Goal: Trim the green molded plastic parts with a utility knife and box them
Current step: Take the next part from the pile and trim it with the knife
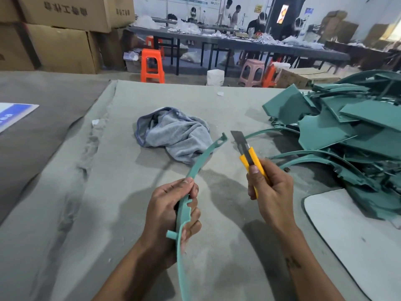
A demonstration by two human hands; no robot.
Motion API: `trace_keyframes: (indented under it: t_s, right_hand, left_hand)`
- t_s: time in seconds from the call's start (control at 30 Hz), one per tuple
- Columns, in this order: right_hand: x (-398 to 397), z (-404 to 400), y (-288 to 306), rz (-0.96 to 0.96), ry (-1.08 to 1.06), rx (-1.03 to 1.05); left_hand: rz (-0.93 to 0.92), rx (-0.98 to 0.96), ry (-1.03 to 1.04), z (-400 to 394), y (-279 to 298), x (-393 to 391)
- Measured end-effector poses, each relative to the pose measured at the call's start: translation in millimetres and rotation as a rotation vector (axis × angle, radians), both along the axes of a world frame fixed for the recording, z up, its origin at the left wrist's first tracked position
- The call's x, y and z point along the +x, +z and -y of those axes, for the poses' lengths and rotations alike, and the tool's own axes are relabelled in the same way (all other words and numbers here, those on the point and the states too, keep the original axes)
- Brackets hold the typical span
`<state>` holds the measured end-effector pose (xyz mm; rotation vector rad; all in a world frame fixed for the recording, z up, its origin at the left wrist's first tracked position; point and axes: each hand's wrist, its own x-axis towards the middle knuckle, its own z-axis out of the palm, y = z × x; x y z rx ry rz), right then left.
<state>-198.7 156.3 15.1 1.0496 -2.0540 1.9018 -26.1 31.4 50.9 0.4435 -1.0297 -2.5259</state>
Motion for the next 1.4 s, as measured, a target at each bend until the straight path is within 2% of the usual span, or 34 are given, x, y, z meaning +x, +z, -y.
trace_keyframes:
  t_s: [0.07,0.2,0.3,0.37,0.5,0.7,0.87,0.97,1.03,1.07,1.13,1.2,1.3,1.4]
  right_hand:
    - [-5,-5,1,-0.015,0.036,0.017]
    - [-18,-15,1,0.001,-0.048,0.036]
    - [-22,-25,3,-0.007,0.056,-0.007]
    - [-22,-25,5,-0.047,0.092,0.026]
    - [-22,-27,6,-0.119,0.001,0.125]
    - [-23,-35,7,-0.147,0.037,0.116]
    - [-28,-28,1,-0.163,-0.301,0.250]
    - [-21,-23,5,-0.153,-0.320,0.180]
    - [-14,-17,7,-0.109,-0.208,0.122]
    - [-9,-13,9,-0.022,-0.090,0.086]
    - [1,-8,12,0.200,0.236,0.089]
    - [11,-4,12,0.363,0.549,0.189]
    - [27,4,11,0.555,0.929,0.219]
    - [39,11,11,0.680,1.156,0.212]
  left_hand:
    - [0.015,-0.014,-0.008,1,0,0]
    - [0.041,-0.039,-0.022,9,2,3]
    - [0.051,-0.061,-0.028,13,2,4]
    - [0.070,-0.100,-0.039,16,1,5]
    - [0.103,-0.181,-0.079,22,-1,7]
    - [0.141,-0.325,-0.103,24,-10,7]
    - [0.202,-0.393,-0.025,22,-14,3]
    - [0.260,-0.466,0.185,18,-18,-1]
    - [0.318,-0.545,0.325,19,-21,-2]
    - [0.346,-0.572,0.383,20,-22,-3]
    - [0.387,-0.582,0.470,22,-24,-3]
    - [0.412,-0.572,0.542,23,-25,-3]
    - [0.423,-0.593,0.610,25,-28,-3]
    - [0.393,-0.613,0.619,26,-30,-3]
